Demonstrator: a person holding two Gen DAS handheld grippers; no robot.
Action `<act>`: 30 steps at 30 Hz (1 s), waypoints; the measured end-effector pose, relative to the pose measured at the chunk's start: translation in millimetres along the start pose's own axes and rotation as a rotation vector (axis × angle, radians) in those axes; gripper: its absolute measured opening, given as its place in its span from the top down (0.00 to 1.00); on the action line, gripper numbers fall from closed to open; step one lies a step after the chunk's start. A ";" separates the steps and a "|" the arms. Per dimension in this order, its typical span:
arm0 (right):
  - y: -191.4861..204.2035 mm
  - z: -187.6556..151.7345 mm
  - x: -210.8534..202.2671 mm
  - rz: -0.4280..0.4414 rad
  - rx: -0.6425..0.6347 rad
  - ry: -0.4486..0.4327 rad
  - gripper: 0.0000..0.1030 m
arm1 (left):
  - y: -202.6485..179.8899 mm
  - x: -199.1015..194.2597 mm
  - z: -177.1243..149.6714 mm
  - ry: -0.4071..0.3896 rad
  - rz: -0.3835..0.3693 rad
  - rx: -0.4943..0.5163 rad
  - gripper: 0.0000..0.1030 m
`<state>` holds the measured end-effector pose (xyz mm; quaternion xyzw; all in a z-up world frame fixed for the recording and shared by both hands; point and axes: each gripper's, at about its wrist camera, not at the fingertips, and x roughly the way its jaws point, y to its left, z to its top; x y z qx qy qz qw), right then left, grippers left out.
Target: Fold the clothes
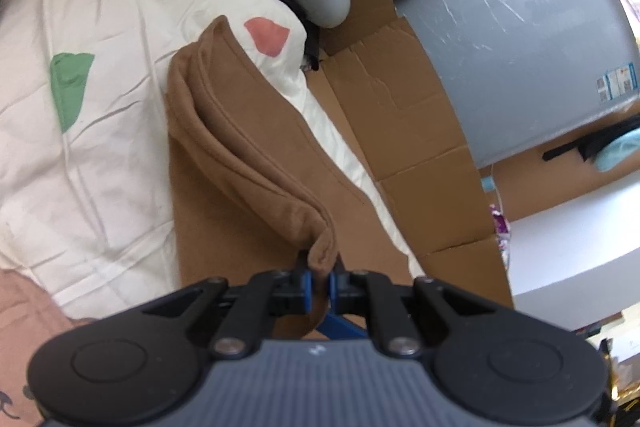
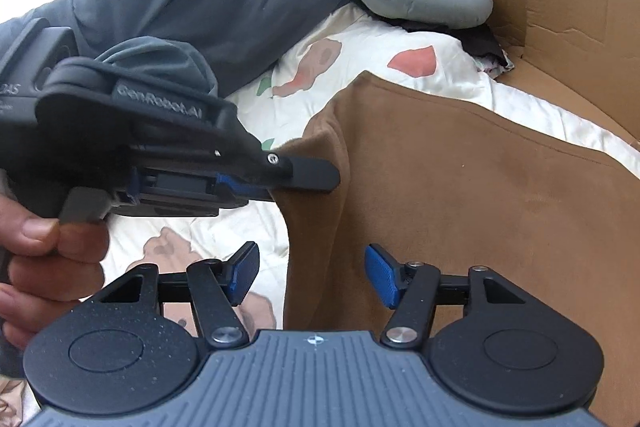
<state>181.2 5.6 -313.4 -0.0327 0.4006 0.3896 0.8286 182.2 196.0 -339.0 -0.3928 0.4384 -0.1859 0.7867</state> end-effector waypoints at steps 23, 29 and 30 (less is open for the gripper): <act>-1.2 18.3 15.7 -0.172 -0.069 -0.085 0.96 | -0.6 -20.2 17.0 -0.067 -0.142 -0.046 0.47; -6.6 17.3 13.8 -0.169 -0.063 -0.088 0.96 | 18.6 -13.3 40.2 -0.092 -0.016 -0.031 0.17; -6.0 17.5 13.7 -0.167 -0.068 -0.089 0.96 | 21.3 -10.2 43.2 -0.093 0.002 -0.031 0.16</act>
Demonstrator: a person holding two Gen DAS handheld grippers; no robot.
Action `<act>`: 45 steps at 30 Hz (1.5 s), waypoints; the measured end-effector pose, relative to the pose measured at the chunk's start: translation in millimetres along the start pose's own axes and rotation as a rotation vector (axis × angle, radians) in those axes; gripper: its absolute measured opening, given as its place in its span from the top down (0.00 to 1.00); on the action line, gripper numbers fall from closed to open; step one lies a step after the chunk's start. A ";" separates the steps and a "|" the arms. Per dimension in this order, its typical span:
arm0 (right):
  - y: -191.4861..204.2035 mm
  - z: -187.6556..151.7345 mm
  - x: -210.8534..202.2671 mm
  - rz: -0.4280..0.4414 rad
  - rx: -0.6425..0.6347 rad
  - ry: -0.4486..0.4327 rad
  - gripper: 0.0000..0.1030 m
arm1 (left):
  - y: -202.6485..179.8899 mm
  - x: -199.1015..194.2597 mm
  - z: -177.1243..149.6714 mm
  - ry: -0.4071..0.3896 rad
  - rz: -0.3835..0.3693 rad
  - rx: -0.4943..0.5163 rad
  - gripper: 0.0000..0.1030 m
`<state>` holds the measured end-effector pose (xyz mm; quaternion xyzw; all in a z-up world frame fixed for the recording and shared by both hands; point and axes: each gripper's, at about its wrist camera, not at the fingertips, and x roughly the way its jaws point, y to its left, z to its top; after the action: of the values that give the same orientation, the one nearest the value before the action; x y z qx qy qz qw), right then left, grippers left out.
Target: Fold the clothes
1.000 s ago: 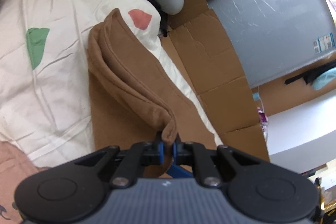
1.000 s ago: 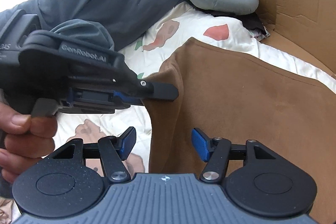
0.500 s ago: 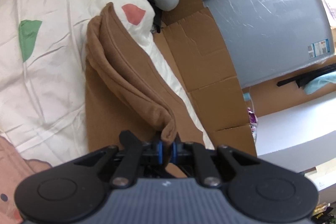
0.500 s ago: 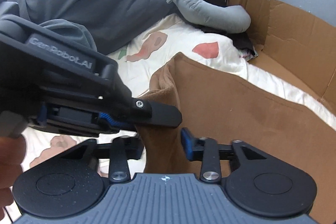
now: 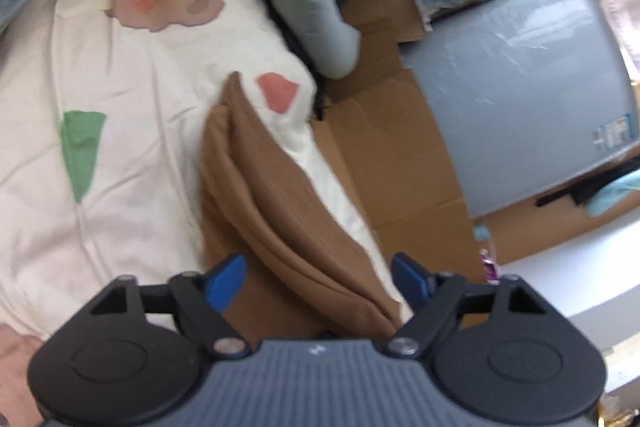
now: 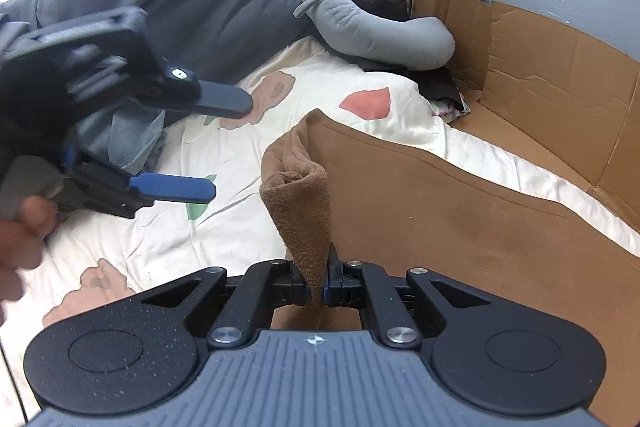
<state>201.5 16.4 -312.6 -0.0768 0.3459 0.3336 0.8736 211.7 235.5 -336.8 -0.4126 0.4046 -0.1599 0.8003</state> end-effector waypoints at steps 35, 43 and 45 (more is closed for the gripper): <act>20.3 -5.7 6.2 0.068 -0.059 0.019 0.96 | 52.8 107.9 90.4 0.143 0.186 0.012 0.54; 10.1 -3.6 6.0 0.053 -0.015 0.022 0.96 | 42.6 110.1 97.0 0.158 0.227 0.025 0.86; 8.8 -3.8 5.0 0.050 -0.014 0.020 0.96 | 35.5 110.1 97.3 0.162 0.229 0.048 0.89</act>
<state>196.5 24.4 -317.8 -0.0775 0.3540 0.3572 0.8609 353.1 243.8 -389.4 -0.3300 0.5085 -0.1100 0.7877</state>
